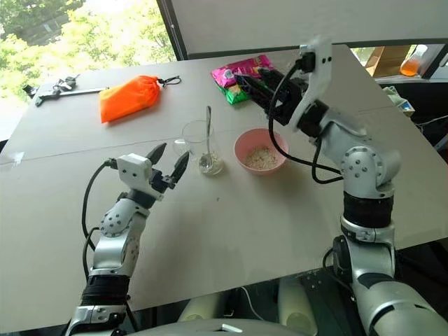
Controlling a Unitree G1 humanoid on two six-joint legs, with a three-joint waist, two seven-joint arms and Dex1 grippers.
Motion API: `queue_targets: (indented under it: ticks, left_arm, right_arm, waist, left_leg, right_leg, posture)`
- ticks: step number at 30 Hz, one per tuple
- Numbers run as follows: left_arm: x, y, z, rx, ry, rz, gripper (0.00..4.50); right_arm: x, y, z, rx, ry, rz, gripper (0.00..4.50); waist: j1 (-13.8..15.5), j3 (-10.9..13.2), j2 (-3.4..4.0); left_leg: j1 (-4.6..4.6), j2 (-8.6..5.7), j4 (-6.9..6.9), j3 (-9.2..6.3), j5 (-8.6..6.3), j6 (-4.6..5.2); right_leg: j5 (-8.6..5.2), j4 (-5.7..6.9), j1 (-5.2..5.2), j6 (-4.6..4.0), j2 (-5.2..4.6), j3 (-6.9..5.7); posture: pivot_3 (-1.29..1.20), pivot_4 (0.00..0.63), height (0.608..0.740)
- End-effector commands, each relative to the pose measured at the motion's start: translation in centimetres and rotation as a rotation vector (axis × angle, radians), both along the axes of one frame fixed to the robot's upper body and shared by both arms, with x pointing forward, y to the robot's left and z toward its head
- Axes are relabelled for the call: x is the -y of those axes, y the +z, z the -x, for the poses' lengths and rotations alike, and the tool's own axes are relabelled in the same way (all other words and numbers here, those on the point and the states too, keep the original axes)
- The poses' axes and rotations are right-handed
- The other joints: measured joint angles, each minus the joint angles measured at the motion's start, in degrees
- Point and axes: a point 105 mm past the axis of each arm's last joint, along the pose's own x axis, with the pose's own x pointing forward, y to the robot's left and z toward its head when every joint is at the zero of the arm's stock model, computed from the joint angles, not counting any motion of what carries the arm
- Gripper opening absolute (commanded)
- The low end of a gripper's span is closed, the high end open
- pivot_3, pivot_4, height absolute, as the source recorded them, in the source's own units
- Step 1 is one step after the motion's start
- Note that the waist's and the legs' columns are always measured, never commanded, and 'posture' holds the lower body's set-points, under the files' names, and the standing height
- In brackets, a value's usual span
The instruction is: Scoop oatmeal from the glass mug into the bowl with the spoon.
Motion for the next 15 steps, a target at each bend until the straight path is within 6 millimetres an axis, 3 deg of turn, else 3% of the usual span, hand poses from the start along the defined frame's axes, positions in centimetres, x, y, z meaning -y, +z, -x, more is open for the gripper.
queue_targets:
  ticks: [1,4,6,11,13,15]
  left_arm:
    - [-0.3,1.6,2.2,0.034,-0.029,0.017,3.26]
    - [-0.4,-0.4,4.8,-0.085,-0.043,0.006,3.26]
    - [-0.2,-1.6,6.1,-0.155,-0.058,0.004,3.26]
    - [0.5,-5.2,9.1,-0.336,-0.105,-0.095,3.26]
    - [0.5,-6.1,9.6,-0.37,-0.117,-0.125,3.26]
    - [0.6,-6.3,9.9,-0.38,-0.13,-0.142,3.26]
  right_arm:
    - [1.0,-0.9,2.8,0.052,0.074,0.04,3.61]
    - [3.0,-6.7,4.3,-0.001,0.051,0.187,3.61]
    - [3.8,-9.4,5.4,-0.023,0.052,0.239,3.61]
    - [5.6,-15.6,7.1,-0.073,0.003,0.312,3.61]
    - [6.0,-17.2,7.5,-0.085,-0.013,0.318,3.61]
    - [6.5,-18.8,7.8,-0.1,-0.026,0.342,3.61]
  waist:
    - [0.12,0.0,0.0]
    - [0.28,-0.05,-0.08]
    - [0.31,-0.04,-0.06]
    - [0.15,0.05,-0.02]
    - [0.17,0.17,0.08]
    - [0.2,0.19,0.09]
  left_leg:
    - [-0.01,0.0,0.0,0.0,0.0,0.0]
    - [-0.02,0.01,-0.04,-0.07,-0.02,0.02]
    - [-0.03,0.0,-0.09,0.0,-0.03,0.05]
    - [0.25,0.07,-0.09,0.03,-0.16,0.26]
    - [1.02,0.11,-0.18,0.05,-0.22,0.31]
    - [1.12,0.15,-0.17,-0.03,-0.22,0.32]
  right_leg:
    - [0.0,-0.02,0.01,0.0,0.0,0.0]
    - [0.0,-0.18,0.08,0.0,-0.01,0.02]
    - [0.0,-0.24,0.06,0.0,-0.01,0.07]
    - [-0.01,-0.09,0.25,0.01,0.01,0.07]
    - [-0.06,-0.29,1.09,0.02,0.03,-0.04]
    - [-0.1,-0.48,1.3,-0.01,0.06,-0.18]
  posture:
    - [0.0,0.15,0.74]
    - [0.0,0.15,0.74]
    - [0.0,0.15,0.74]
    - [0.0,0.15,0.74]
    - [0.0,0.15,0.74]
    - [0.0,0.15,0.74]
